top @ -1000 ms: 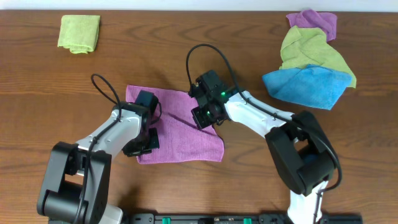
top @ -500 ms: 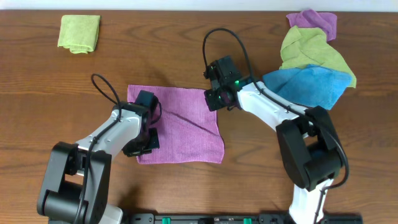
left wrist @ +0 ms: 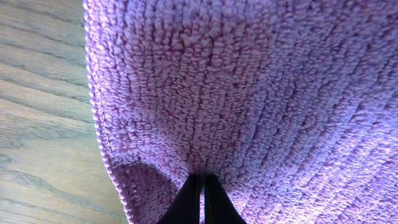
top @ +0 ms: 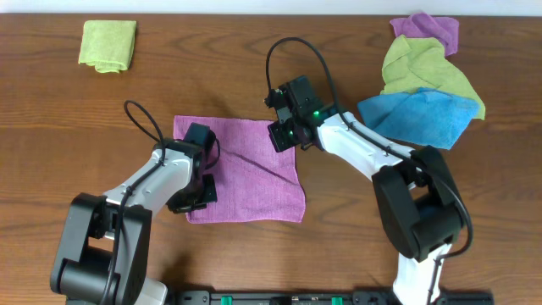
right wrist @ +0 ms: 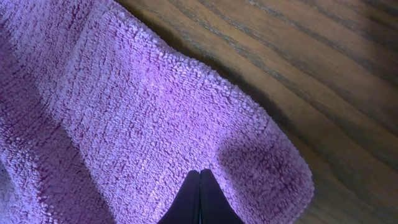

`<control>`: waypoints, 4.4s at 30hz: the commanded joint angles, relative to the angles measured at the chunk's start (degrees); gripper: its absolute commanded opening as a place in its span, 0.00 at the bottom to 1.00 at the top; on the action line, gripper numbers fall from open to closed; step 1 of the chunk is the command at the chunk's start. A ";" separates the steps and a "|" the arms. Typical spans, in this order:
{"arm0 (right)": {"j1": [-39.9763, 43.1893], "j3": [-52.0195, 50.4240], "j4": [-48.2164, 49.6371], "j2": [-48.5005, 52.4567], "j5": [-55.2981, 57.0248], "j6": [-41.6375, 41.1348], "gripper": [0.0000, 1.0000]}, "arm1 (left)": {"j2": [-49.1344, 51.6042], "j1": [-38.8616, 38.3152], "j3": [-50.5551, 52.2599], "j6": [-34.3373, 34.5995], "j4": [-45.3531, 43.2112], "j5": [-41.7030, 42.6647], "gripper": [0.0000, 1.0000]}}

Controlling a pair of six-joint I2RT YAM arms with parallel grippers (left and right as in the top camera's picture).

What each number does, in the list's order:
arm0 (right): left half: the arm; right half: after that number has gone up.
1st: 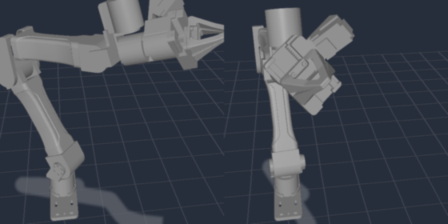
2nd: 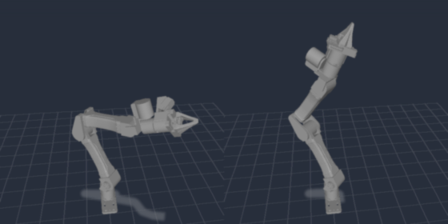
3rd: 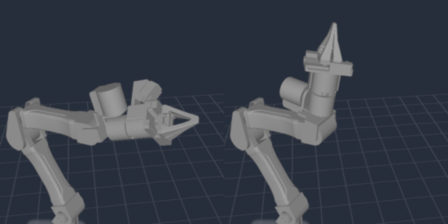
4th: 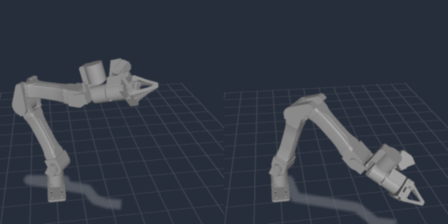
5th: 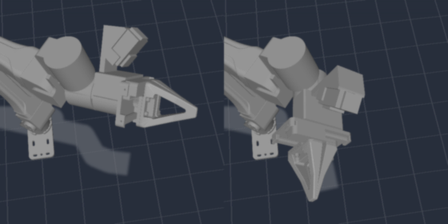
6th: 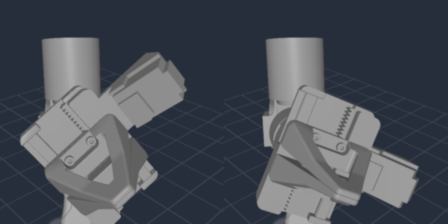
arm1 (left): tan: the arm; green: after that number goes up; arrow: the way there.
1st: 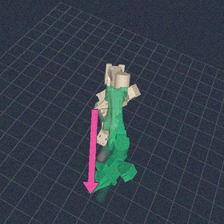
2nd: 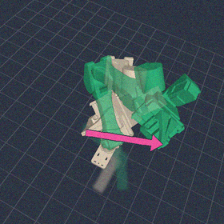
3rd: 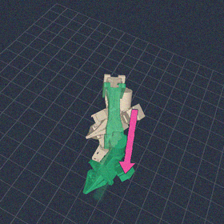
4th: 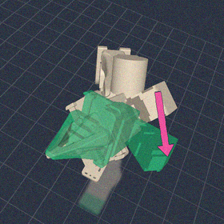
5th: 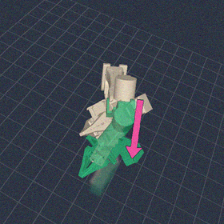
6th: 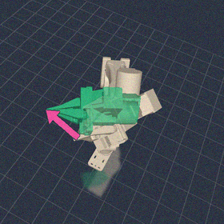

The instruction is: Fold the cloth

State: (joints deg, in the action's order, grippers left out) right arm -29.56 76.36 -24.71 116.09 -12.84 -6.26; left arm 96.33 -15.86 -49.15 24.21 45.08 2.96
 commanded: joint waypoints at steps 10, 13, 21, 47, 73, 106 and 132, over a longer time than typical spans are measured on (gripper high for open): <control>0.39 1.22 0.94 5.81 8.72 0.50 0.01 | 2.12 0.09 2.23 0.68 1.05 1.16 0.06; 0.92 1.22 1.20 5.90 14.97 -1.73 0.01 | 2.12 0.07 2.23 0.68 2.12 1.16 0.06; 4.55 1.29 1.55 5.90 16.81 -3.58 0.01 | 2.12 0.09 2.23 0.68 2.23 1.14 0.06; 4.74 25.99 -38.51 -14.19 3.63 0.81 0.08 | -0.72 3.52 -25.62 -6.49 9.14 0.17 0.06; 8.11 -33.59 -11.67 -32.89 -23.74 -5.79 0.72 | -22.56 37.62 12.83 -17.59 -0.90 36.06 0.45; 11.04 -52.63 21.68 -23.74 -25.11 -19.69 0.76 | -5.31 37.40 13.86 -20.81 -12.52 45.20 0.61; 6.21 -52.63 13.57 -22.01 -30.51 -22.45 0.69 | -3.82 32.54 13.84 -17.77 -16.02 45.79 0.06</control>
State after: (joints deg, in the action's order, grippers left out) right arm -22.11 27.49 -8.38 90.70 -50.54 -28.01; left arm 91.94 16.80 -35.38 6.17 29.08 48.07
